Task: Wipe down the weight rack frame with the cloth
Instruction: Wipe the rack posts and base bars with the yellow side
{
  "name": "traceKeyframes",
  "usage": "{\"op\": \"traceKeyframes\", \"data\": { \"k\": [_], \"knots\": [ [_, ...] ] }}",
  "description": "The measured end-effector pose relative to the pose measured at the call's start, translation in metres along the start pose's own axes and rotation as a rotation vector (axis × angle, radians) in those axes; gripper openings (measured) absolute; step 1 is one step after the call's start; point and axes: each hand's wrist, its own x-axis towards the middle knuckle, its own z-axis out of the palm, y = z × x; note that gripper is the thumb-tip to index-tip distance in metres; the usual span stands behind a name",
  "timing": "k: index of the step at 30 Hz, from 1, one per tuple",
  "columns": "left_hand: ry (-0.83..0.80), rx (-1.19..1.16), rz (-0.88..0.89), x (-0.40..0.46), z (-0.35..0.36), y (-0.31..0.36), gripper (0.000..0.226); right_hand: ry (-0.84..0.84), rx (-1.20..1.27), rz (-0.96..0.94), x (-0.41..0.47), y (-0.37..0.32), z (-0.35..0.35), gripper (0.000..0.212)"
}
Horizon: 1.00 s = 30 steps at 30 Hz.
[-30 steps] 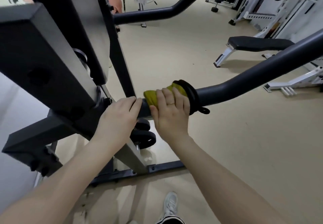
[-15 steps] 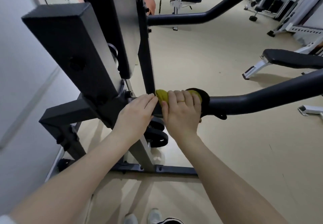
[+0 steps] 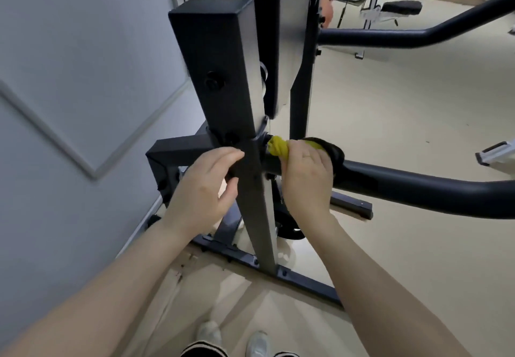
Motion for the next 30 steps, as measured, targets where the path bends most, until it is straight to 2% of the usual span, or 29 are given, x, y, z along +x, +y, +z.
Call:
{"op": "traceKeyframes", "data": {
  "k": [4,6,8,12,14,16,19,23,25,27,30],
  "knots": [
    [0.117,-0.019,-0.047,0.010,-0.021,-0.006,0.042,-0.018,0.572,0.470,0.032,-0.028,-0.032,0.014],
    [0.177,-0.038,-0.033,0.023,-0.031,-0.011,0.044,0.053,0.812,0.604,0.054,-0.038,-0.044,0.018],
    [0.233,-0.078,-0.043,0.040,-0.041,-0.014,0.050,0.052,0.971,0.526,0.074,-0.058,-0.044,0.031],
    [0.252,-0.253,-0.109,0.070,-0.056,-0.019,0.064,-0.072,1.075,0.275,0.083,-0.095,-0.026,0.059],
    [0.219,-0.387,-0.104,0.081,-0.063,-0.025,0.066,-0.071,1.063,0.211,0.074,-0.091,-0.014,0.068],
    [0.160,-0.518,-0.093,0.090,-0.066,-0.030,0.064,-0.074,0.931,0.198,0.063,-0.086,-0.005,0.073],
    [0.179,-0.511,-0.063,0.096,-0.064,-0.040,0.063,0.022,0.731,0.220,0.069,-0.094,-0.008,0.069],
    [0.186,-0.521,-0.031,0.098,-0.061,-0.049,0.069,0.240,0.495,0.115,0.106,-0.115,-0.032,0.061],
    [0.194,-0.532,-0.021,0.099,-0.062,-0.050,0.069,0.292,0.369,0.076,0.111,-0.119,-0.032,0.057],
    [0.204,-0.546,-0.025,0.099,-0.064,-0.049,0.072,0.275,0.357,0.083,0.099,-0.114,-0.021,0.059],
    [0.217,-0.548,-0.059,0.097,-0.067,-0.048,0.074,0.161,0.461,0.226,0.072,-0.103,-0.007,0.063]
  ]
}}
